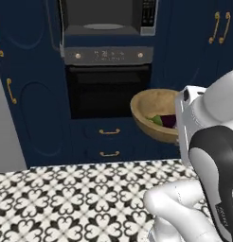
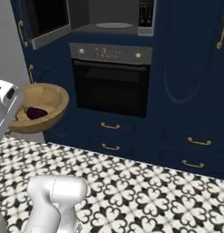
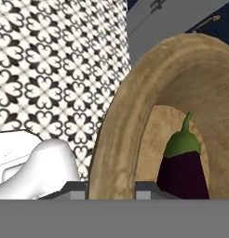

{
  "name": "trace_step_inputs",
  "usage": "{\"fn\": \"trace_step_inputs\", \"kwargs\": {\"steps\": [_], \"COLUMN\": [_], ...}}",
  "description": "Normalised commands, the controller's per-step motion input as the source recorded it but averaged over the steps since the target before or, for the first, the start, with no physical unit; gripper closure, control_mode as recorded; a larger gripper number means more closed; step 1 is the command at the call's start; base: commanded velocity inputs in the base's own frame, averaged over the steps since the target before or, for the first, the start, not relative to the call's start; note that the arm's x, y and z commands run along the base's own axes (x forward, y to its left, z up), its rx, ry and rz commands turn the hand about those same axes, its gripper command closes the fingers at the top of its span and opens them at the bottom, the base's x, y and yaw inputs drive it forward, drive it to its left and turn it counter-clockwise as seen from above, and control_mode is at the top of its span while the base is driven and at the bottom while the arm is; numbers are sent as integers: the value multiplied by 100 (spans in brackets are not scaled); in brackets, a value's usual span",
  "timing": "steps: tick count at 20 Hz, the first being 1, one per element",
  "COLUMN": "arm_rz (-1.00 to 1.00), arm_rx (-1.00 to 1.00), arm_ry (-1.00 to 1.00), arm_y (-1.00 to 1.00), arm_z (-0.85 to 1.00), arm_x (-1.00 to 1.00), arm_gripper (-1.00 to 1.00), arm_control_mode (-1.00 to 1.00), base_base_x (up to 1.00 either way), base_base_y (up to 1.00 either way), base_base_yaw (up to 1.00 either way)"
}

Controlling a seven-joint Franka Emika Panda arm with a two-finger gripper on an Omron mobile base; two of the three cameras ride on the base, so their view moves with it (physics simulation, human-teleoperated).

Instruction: Pick the eggplant from the sink and place it in the bowl. Then pick the bowl and place it in the microwave. Then close the microwave door and press the start button.

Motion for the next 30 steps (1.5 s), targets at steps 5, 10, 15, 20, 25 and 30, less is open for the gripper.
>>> {"fn": "trace_step_inputs", "kwargs": {"steps": [5,10,15,20,25,30], "arm_rz": [0,0,0,0,0,0], "arm_rx": [0,0,0,0,0,0], "arm_ry": [0,0,0,0,0,0], "arm_y": [0,0,0,0,0,0], "arm_z": [0,0,0,0,0,0], "arm_x": [0,0,0,0,0,0], "arm_gripper": [100,100,100,100,100,100], "arm_control_mode": [100,100,100,100,100,100], "base_base_x": [81,74,66,45,41,40], "base_base_y": [-52,-59,-55,-54,-44,-51], "base_base_yaw": [49,43,36,17,17,28]}}
